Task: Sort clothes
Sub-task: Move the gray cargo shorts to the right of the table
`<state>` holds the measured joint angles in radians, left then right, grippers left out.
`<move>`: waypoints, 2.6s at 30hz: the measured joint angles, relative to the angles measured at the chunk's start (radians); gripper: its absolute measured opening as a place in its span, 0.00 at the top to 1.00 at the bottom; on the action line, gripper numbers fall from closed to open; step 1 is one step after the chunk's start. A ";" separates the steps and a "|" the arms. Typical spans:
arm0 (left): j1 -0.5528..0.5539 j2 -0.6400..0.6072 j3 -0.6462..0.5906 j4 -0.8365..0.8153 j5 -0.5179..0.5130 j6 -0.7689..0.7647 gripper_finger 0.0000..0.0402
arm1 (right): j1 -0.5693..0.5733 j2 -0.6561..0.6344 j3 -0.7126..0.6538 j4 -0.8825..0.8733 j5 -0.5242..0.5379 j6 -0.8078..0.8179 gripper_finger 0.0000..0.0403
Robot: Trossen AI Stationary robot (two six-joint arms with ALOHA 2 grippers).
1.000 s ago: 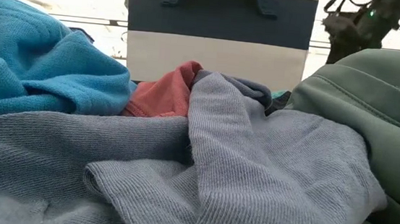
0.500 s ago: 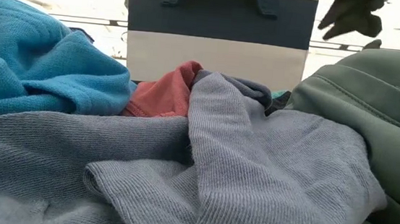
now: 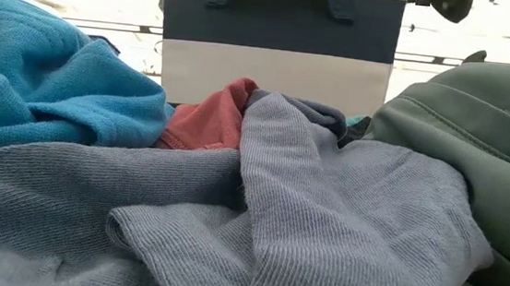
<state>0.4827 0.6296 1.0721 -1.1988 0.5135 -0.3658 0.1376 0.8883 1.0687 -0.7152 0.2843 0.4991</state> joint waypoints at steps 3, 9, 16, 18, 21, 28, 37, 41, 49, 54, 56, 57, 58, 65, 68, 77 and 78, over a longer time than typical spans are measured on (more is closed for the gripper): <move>-0.052 0.005 -0.058 -0.004 -0.002 -0.043 0.63 | 0.003 -0.002 0.000 0.022 0.001 -0.030 0.62; -0.193 0.052 -0.189 0.049 -0.007 -0.101 0.63 | 0.002 -0.004 0.000 0.032 0.001 -0.065 0.62; -0.430 0.064 -0.183 0.145 -0.130 -0.281 0.70 | -0.001 -0.005 0.000 0.032 0.001 -0.100 0.62; -0.497 0.065 -0.177 0.157 -0.174 -0.330 0.72 | -0.001 -0.005 0.000 0.033 0.004 -0.107 0.62; -0.584 0.069 -0.169 0.165 -0.241 -0.385 0.74 | -0.001 -0.005 0.000 0.047 0.005 -0.131 0.62; -0.731 0.107 -0.105 0.259 -0.338 -0.459 0.76 | -0.001 -0.005 0.000 0.062 0.005 -0.145 0.62; -0.854 0.224 0.096 0.064 -0.551 -0.381 0.76 | -0.001 -0.005 0.000 0.062 0.012 -0.144 0.62; -0.895 0.292 0.090 -0.092 -0.569 -0.410 0.76 | -0.001 -0.005 0.000 0.062 0.011 -0.143 0.62; -0.938 0.439 0.086 -0.151 -0.566 -0.327 0.76 | -0.001 -0.005 0.000 0.061 0.010 -0.145 0.62; -0.940 0.518 0.085 -0.270 -0.559 -0.326 0.74 | -0.001 -0.005 0.000 0.061 0.010 -0.178 0.62; -0.940 0.530 0.085 -0.277 -0.561 -0.325 0.71 | -0.001 -0.005 0.000 0.061 0.010 -0.182 0.62; -0.940 0.535 0.085 -0.276 -0.565 -0.326 0.70 | -0.001 -0.005 0.000 0.061 0.009 -0.183 0.62; -0.940 0.540 0.085 -0.274 -0.570 -0.326 0.68 | -0.001 -0.005 0.000 0.060 0.009 -0.183 0.62; -0.940 0.547 0.084 -0.265 -0.575 -0.334 0.53 | -0.001 -0.005 0.000 0.043 0.005 -0.183 0.62; -0.940 0.546 0.057 -0.250 -0.596 -0.334 0.46 | -0.001 -0.005 0.000 0.042 0.005 -0.183 0.62; -0.940 0.560 -0.138 -0.059 -0.559 -0.328 0.37 | -0.001 -0.005 -0.001 0.044 0.005 -0.183 0.62; -0.940 0.560 -0.154 -0.050 -0.560 -0.328 0.37 | -0.002 -0.005 -0.001 0.044 0.005 -0.183 0.62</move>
<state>-0.4568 1.1896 0.9181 -1.2487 -0.0466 -0.6937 0.1360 0.8837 1.0679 -0.6710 0.2891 0.3159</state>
